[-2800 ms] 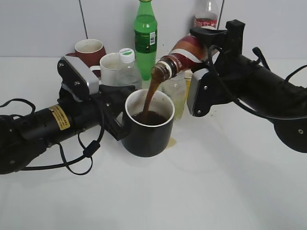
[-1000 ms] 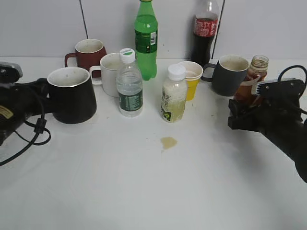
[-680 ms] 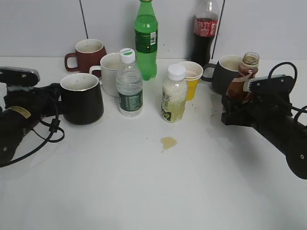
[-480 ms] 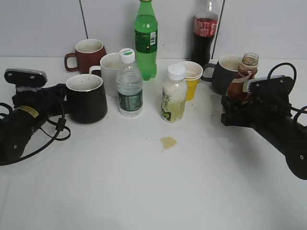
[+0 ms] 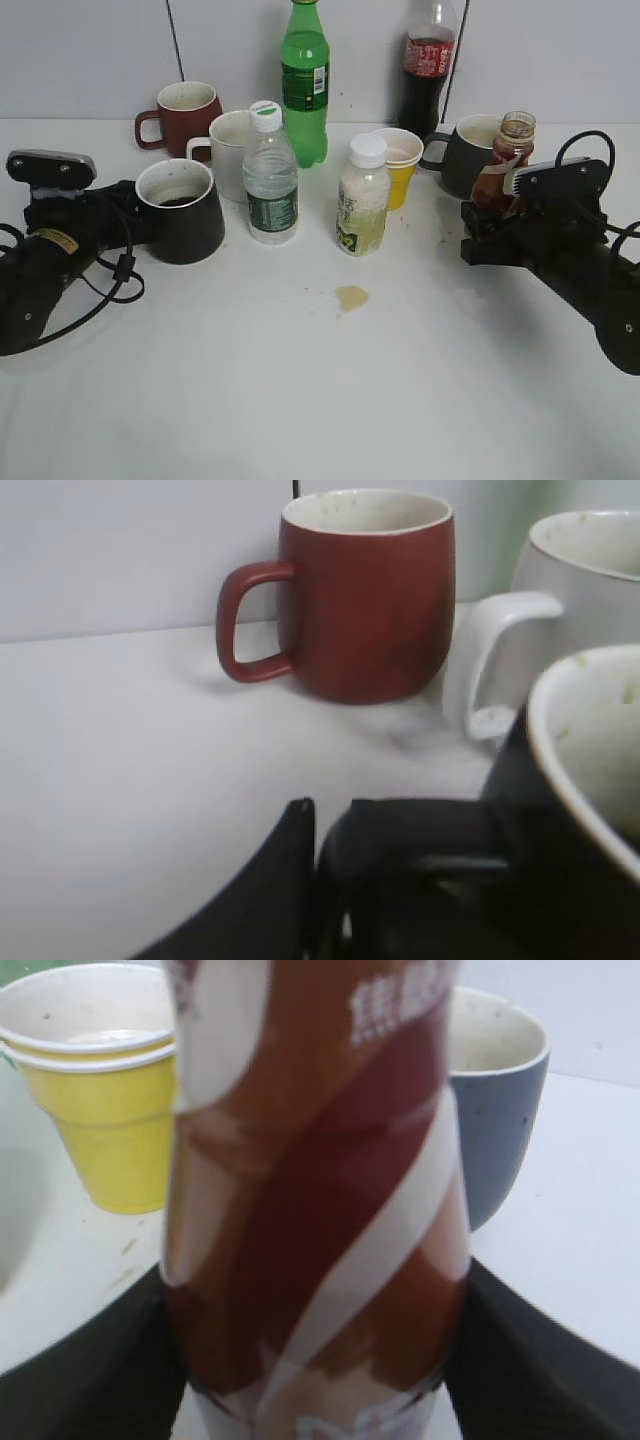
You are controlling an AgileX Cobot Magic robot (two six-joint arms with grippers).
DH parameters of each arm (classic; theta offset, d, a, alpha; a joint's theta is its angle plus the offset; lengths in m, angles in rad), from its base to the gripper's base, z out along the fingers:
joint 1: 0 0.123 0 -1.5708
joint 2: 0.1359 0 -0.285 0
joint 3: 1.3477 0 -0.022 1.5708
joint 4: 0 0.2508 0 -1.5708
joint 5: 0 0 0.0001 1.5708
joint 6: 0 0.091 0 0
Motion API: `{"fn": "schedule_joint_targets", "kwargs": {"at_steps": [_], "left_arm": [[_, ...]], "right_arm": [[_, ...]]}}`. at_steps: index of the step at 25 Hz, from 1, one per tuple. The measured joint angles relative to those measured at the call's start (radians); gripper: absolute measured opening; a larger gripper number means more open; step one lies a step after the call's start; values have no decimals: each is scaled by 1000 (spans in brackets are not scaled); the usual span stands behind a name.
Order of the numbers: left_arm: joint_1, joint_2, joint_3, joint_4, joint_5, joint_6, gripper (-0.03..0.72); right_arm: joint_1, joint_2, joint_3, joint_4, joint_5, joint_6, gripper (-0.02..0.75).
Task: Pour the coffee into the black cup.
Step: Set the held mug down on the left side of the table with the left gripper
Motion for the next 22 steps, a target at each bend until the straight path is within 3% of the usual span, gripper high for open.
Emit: {"fn": "schedule_joint_targets", "kwargs": {"at_steps": [8, 14, 19, 22], "left_arm": [[-2, -23, 56, -3, -22, -5, 279], [-2, -70, 117, -3, -24, -6, 305], [-3, -127, 177, -2, -6, -6, 307], [-4, -173, 216, 0, -3, -6, 307]], "right_arm": [[0, 23, -7, -1, 11, -2, 510], [0, 85, -36, -7, -27, 1, 510], [0, 87, -9, -8, -15, 3, 638], [0, 67, 32, -7, 0, 3, 640]]}}
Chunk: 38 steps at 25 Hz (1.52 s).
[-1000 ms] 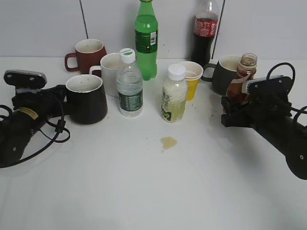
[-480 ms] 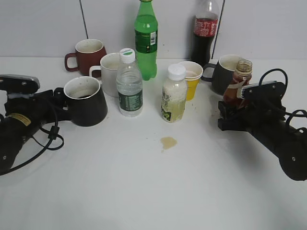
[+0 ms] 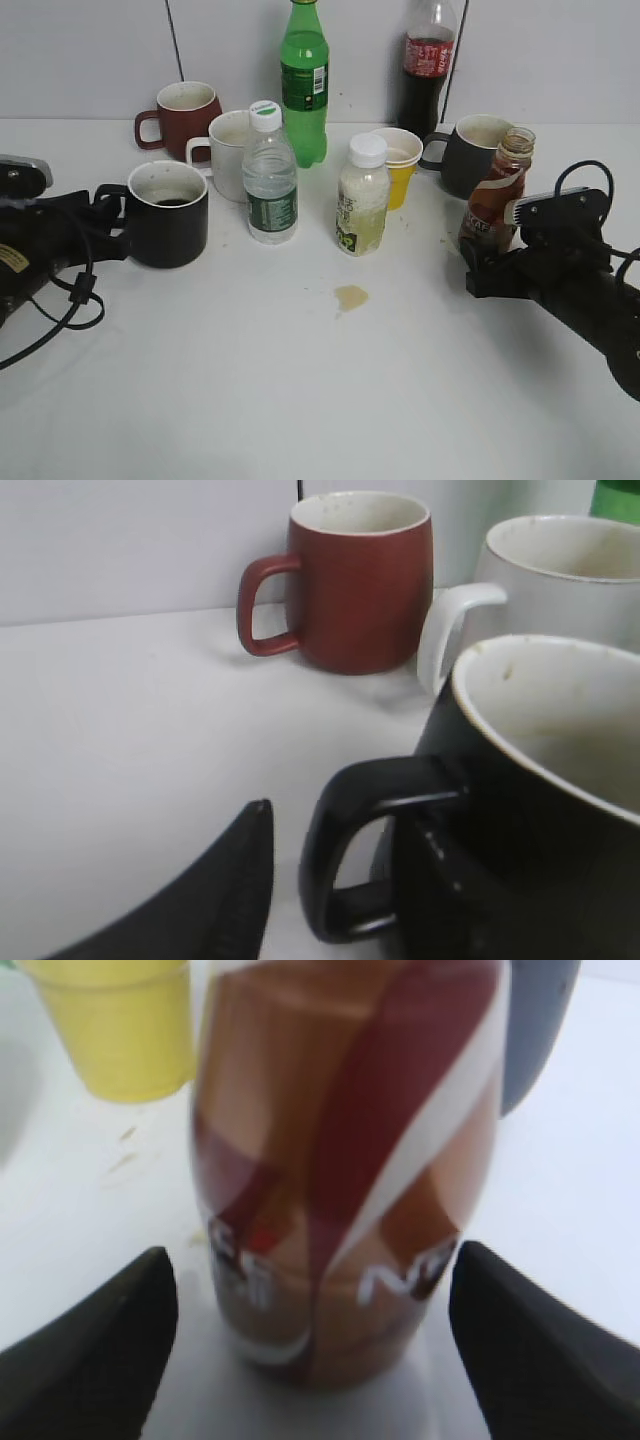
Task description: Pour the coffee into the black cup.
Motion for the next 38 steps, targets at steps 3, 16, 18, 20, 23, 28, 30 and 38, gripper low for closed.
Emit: {"fn": "schedule_joint_targets", "kwargs": {"at_steps": [3, 16, 18, 20, 23, 28, 30, 38], "left_arm": [[0, -51, 32, -1, 1, 0, 307], [-17, -191, 114, 23, 14, -1, 307], [-29, -262, 119, 8, 105, -1, 307], [-30, -361, 119, -33, 259, -1, 307], [-30, -516, 82, -105, 581, -2, 307], [-30, -704, -81, -91, 1194, -2, 307], [-30, -770, -141, -52, 1422, -2, 307], [-30, -1092, -207, 7, 1963, -2, 307]], "right_arm": [[0, -66, 47, 2, 23, 0, 638], [2, -317, 172, 19, 232, 31, 608], [4, -355, 177, 19, 285, 37, 607], [6, -400, 177, 19, 383, 42, 605], [9, -471, 177, 19, 532, 50, 599], [11, -665, 116, 19, 966, 57, 596], [11, -748, 72, 19, 1127, 58, 596], [11, -1143, -117, 18, 1815, 60, 596]]}}
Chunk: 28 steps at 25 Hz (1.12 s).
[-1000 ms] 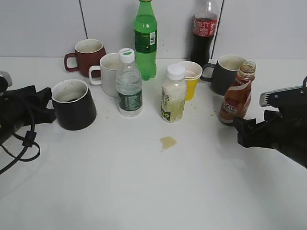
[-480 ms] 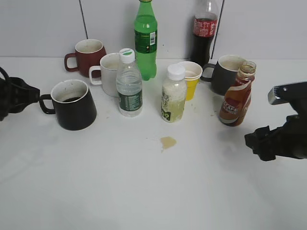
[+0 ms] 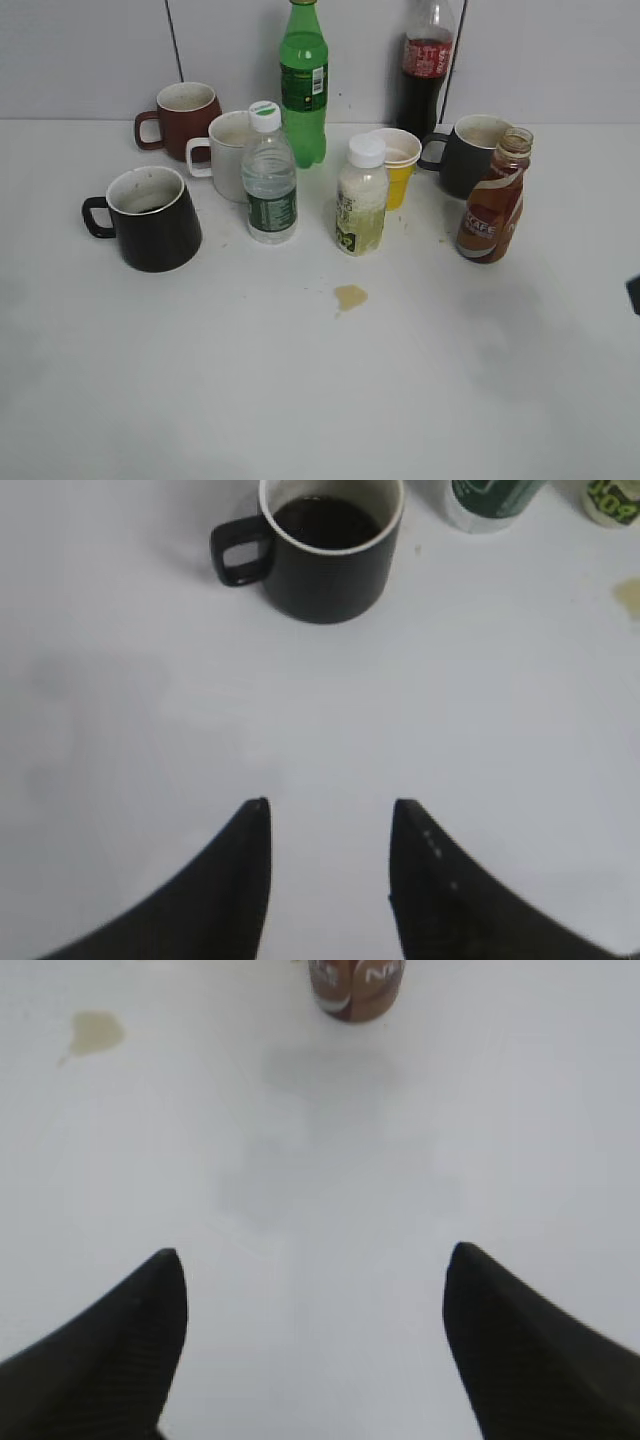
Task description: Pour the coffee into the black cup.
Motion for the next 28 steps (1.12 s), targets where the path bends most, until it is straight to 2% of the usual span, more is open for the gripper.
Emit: {"fn": "schedule_joint_targets", "kwargs": {"at_steps": [4, 8, 15, 18, 28], "left_arm": [[0, -192, 0, 1, 148, 0, 307], [0, -340, 1, 2, 230, 0, 298], [0, -535, 150, 35, 253, 0, 294], [0, -558, 162, 47, 259, 0, 294], [0, -558, 168, 61, 260, 0, 294]], "right_arm": [[0, -223, -2, -3, 238, 0, 594], [0, -430, 2, -19, 356, 0, 594], [0, -759, 116, -20, 404, 0, 593], [2, -848, 121, -20, 405, -3, 593], [3, -887, 121, -12, 405, -6, 593]]}}
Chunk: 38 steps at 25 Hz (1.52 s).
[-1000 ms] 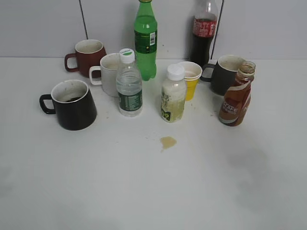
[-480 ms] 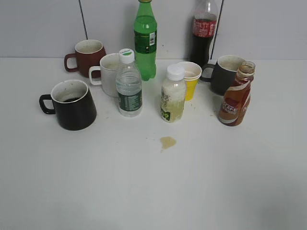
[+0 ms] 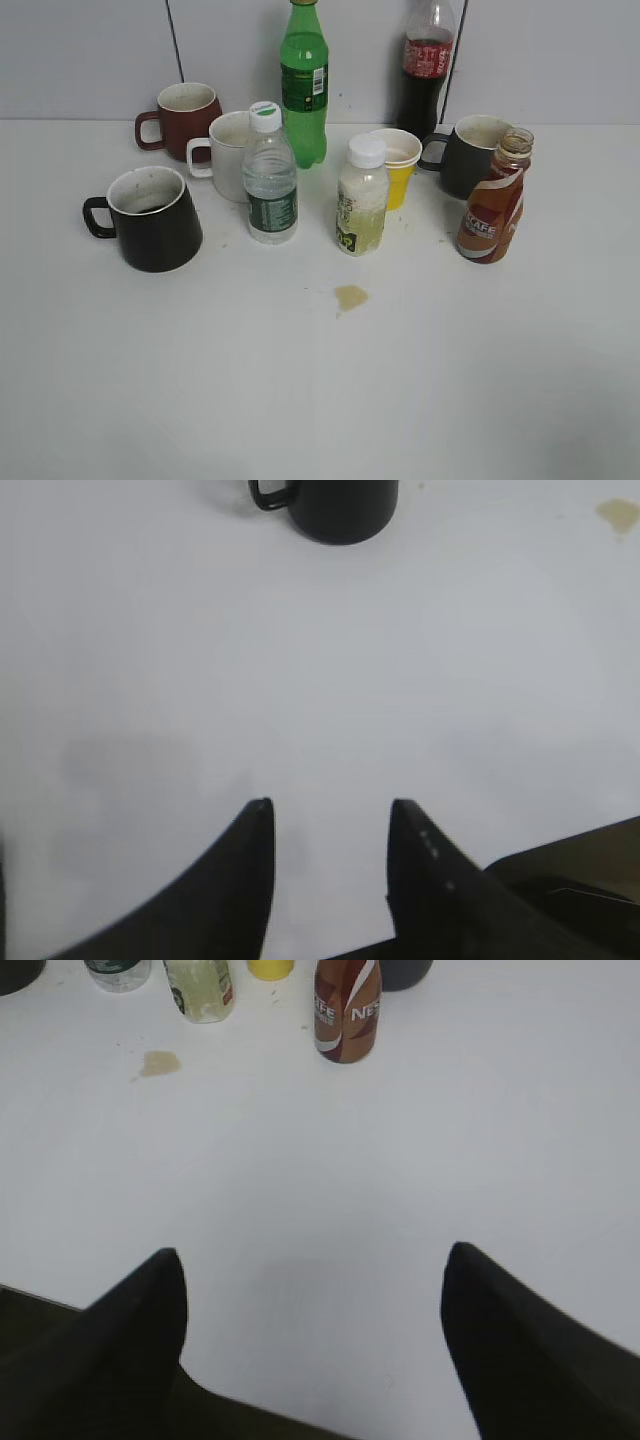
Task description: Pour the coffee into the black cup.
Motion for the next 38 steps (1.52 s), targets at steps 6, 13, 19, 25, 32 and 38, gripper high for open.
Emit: {"fn": "schedule_joint_targets", "kwargs": {"at_steps": [6, 13, 19, 25, 32, 38], "left_arm": [[0, 0, 0, 0, 0, 0, 294], [39, -52, 0, 0, 0, 0, 259], [202, -210, 0, 1, 0, 0, 236], [242, -364, 0, 0, 2, 0, 235], [244, -374, 1, -6, 2, 0, 232], [244, -374, 1, -6, 2, 0, 232]], "right_arm": [[0, 0, 0, 8, 0, 0, 592], [-15, 0, 0, 34, -1, 0, 592], [-171, -23, 0, 35, -2, -1, 592], [-185, -113, 0, 35, 0, -1, 592], [-186, -127, 4, 35, -2, 0, 592], [-187, -127, 4, 35, -2, 0, 591]]}}
